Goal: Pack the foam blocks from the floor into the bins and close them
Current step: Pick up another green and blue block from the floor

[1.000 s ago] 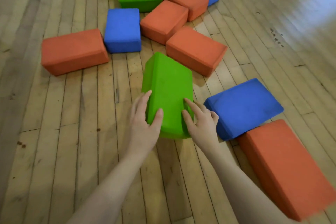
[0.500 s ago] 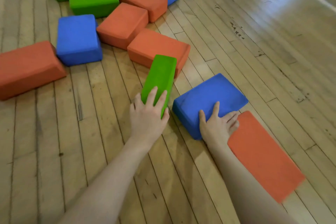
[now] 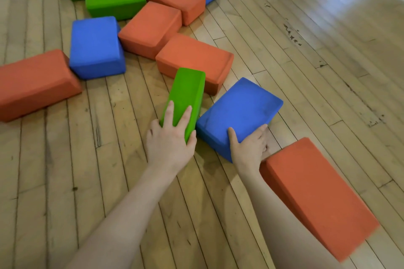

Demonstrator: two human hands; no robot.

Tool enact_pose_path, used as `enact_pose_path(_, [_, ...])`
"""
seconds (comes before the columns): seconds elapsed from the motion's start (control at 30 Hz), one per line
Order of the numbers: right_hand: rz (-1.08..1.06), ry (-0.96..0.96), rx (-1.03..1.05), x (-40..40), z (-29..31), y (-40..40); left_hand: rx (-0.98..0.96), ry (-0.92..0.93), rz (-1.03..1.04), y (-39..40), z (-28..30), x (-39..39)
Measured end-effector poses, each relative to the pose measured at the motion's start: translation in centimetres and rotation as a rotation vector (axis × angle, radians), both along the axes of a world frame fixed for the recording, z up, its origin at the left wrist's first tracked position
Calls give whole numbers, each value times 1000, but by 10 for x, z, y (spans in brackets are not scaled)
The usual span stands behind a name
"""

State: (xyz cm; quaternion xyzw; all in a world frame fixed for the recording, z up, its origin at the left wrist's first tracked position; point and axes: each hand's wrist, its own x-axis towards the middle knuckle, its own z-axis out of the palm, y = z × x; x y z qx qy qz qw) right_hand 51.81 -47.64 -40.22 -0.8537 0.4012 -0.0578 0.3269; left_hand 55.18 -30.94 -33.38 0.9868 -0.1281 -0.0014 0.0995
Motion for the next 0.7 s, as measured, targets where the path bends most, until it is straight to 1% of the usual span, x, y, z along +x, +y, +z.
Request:
enact_pose_path(0.1, [49, -169, -7, 7, 12, 12, -65, -24, 28, 18, -3, -1])
enact_pose_path(0.2, [82, -298, 44, 12, 24, 34, -64, -48, 31, 43, -4, -10])
enact_pose_path(0.27, [107, -322, 82, 8, 29, 52, -80, -30, 101, 58, -5, -18])
enact_pose_path(0.33, [161, -310, 31, 1, 31, 70, -104, -25, 154, 69, -3, -23])
enact_pose_path(0.4, [161, -289, 18, -2, 35, 82, -92, -18, 157, 77, -1, -25])
enact_pose_path(0.43, [154, -294, 55, -2, 39, 87, -92, -11, 154, 81, -1, -28])
enact_pose_path(0.5, [179, -367, 124, -1, 49, 93, -112, -12, 157, 90, 2, -35])
enact_pose_path(0.57, [246, -436, 80, -6, 57, 97, -134, -9, 180, 100, 8, -45])
enact_pose_path(0.63, [344, -459, 22, -19, 68, 108, -162, -5, 210, 115, 15, -58])
enact_pose_path(0.7, [437, -463, -80, -36, 79, 126, -181, -38, 235, 133, 26, -72])
